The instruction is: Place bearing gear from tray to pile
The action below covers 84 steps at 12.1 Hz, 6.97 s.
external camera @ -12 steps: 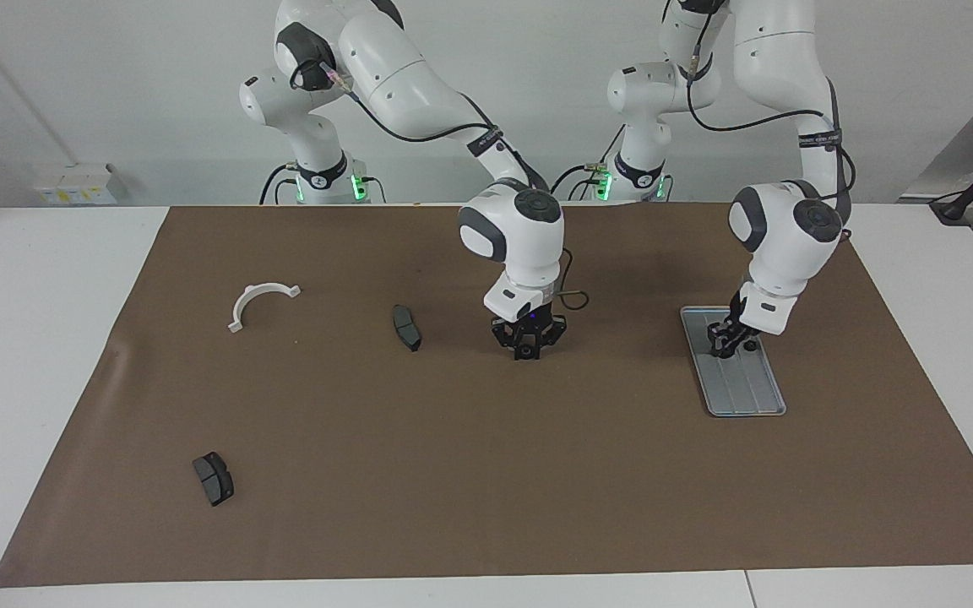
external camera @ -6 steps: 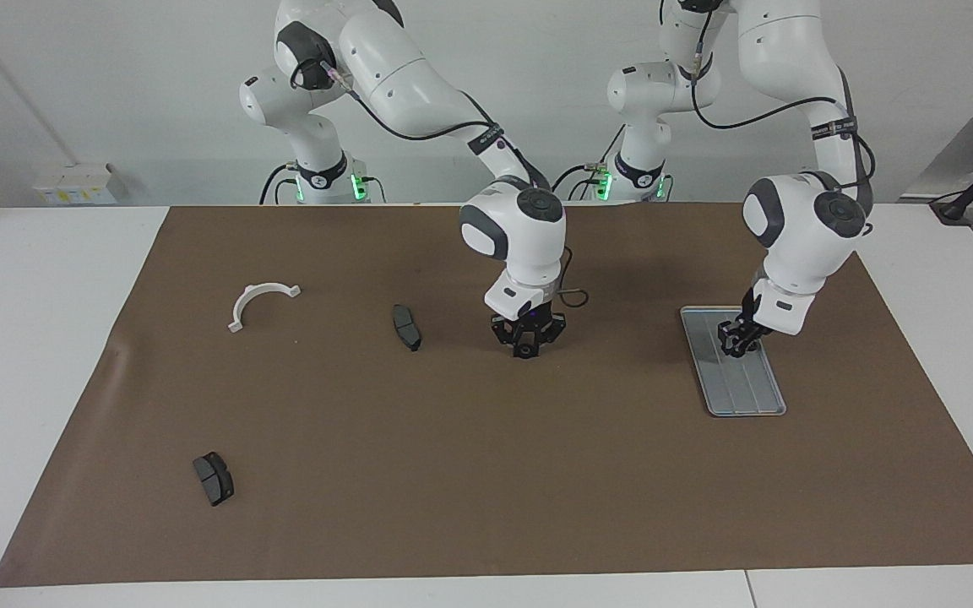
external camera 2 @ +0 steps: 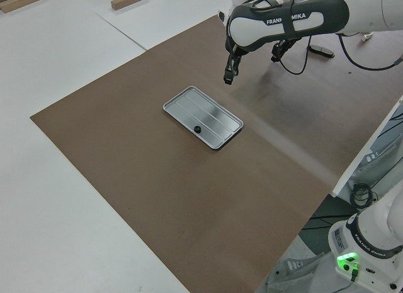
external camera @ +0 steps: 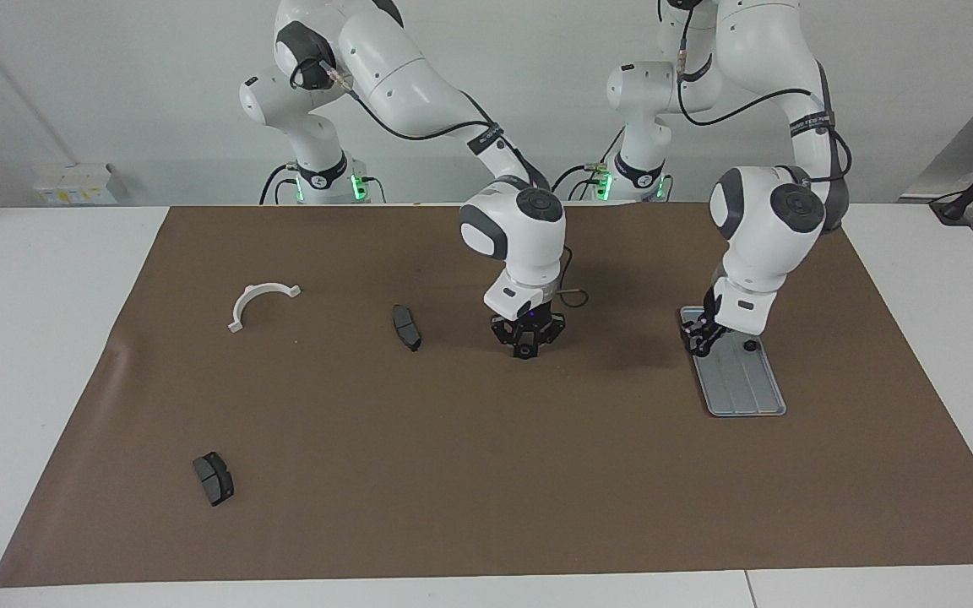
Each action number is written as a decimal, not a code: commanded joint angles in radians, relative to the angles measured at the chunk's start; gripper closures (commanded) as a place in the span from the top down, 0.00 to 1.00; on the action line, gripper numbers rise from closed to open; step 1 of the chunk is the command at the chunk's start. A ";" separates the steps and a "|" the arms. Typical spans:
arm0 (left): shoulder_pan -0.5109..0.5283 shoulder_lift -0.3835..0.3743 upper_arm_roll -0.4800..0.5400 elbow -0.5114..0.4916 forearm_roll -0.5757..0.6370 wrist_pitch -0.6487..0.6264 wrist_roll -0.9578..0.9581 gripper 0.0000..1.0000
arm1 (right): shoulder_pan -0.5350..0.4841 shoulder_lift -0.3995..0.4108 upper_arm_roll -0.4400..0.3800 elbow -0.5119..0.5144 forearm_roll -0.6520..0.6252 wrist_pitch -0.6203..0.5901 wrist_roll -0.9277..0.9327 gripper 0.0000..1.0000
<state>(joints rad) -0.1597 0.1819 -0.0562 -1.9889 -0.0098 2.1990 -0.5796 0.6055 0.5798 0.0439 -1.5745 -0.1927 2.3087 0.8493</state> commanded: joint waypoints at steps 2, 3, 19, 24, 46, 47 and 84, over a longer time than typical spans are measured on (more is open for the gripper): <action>-0.087 0.007 0.012 0.033 -0.006 -0.008 -0.127 0.03 | -0.136 -0.147 0.017 -0.103 -0.013 -0.020 -0.074 0.00; -0.125 0.008 0.012 0.041 -0.006 -0.008 -0.173 0.03 | -0.176 -0.194 0.017 -0.158 -0.010 -0.017 -0.103 0.00; -0.388 0.146 0.016 0.104 -0.002 0.113 -0.399 1.00 | -0.613 -0.408 0.017 -0.611 0.150 0.104 -0.838 0.00; -0.142 -0.024 0.018 0.111 -0.004 -0.121 -0.216 0.96 | -0.676 -0.356 0.017 -0.610 0.150 0.187 -0.891 0.00; 0.289 -0.062 0.024 -0.263 -0.006 0.234 0.480 0.68 | -0.156 -0.189 0.027 -0.080 0.135 -0.124 -0.287 1.00; 0.289 -0.059 0.024 -0.277 -0.006 0.254 0.480 0.67 | -0.126 -0.134 0.027 -0.008 0.131 -0.147 -0.245 1.00; 0.116 -0.022 0.018 -0.133 -0.004 0.197 0.200 0.02 | 0.073 0.111 0.021 0.103 -0.102 0.020 0.054 0.01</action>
<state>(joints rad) 0.0058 0.1568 -0.0506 -2.1596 -0.0109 2.4490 -0.3052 0.6873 0.6921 0.0671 -1.4693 -0.2629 2.3178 0.8691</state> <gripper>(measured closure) 0.806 0.648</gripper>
